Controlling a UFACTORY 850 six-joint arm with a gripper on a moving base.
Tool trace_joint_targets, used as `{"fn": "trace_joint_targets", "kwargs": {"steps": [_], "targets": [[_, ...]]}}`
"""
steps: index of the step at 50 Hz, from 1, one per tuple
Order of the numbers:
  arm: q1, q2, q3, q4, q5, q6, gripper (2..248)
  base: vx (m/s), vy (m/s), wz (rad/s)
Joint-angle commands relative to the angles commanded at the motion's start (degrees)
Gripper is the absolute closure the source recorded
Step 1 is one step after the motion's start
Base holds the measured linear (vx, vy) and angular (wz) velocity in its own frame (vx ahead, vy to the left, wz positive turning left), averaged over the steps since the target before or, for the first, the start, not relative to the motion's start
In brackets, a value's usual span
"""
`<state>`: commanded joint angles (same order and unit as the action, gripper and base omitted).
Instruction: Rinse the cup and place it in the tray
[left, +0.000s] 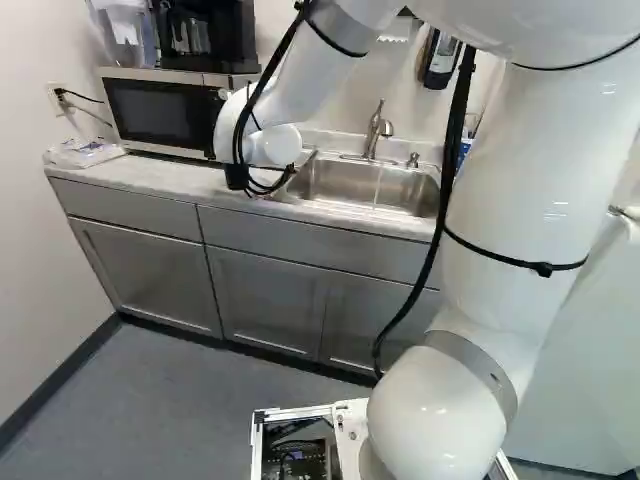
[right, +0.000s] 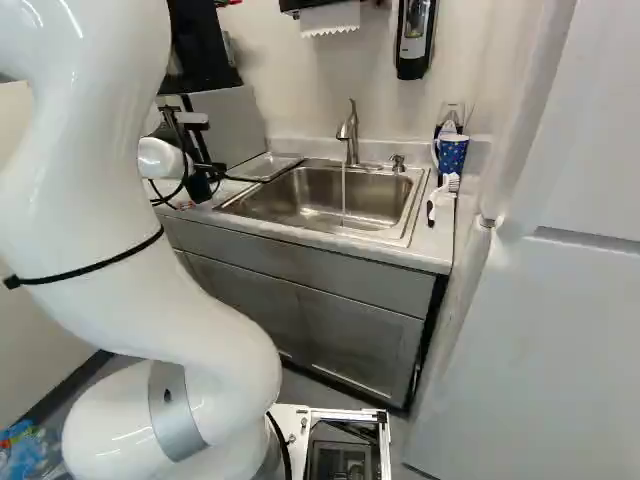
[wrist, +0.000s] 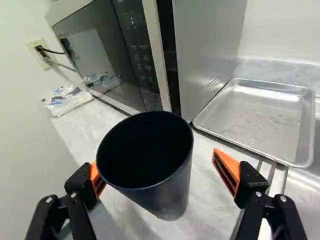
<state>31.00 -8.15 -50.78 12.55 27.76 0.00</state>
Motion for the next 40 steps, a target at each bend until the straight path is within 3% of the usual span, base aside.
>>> {"fn": "trace_joint_targets", "kwargs": {"steps": [40], "targets": [[0.0,0.0,0.0,0.0,0.0,0.0,3,0.0,0.0,0.0]]}}
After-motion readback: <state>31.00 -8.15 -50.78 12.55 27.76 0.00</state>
